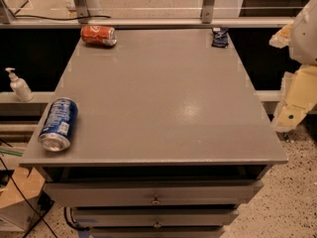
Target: Move rxbar blueberry near pepsi can
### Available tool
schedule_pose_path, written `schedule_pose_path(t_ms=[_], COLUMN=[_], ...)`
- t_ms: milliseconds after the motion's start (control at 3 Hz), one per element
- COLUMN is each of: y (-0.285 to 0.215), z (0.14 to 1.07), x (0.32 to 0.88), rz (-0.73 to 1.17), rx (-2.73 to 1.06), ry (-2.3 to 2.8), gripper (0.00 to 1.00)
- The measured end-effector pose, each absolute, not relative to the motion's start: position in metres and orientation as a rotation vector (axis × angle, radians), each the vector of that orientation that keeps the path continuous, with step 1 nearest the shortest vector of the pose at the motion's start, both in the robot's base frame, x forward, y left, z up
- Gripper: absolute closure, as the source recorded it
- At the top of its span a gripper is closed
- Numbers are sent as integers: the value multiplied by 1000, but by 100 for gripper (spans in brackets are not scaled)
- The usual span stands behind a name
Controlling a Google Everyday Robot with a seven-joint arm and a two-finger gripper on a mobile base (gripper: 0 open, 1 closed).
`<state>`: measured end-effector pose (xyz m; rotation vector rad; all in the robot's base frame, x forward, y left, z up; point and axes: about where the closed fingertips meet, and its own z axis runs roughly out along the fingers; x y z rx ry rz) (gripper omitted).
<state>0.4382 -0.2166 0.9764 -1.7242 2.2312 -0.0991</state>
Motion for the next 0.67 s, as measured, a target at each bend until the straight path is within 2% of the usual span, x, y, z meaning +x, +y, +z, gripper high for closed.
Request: schedule_pose_path(t_ms=[667], y=[-215], z=[985], x=[451], rz=[-62], rx=[-1651], ry=[2162], gripper=[0])
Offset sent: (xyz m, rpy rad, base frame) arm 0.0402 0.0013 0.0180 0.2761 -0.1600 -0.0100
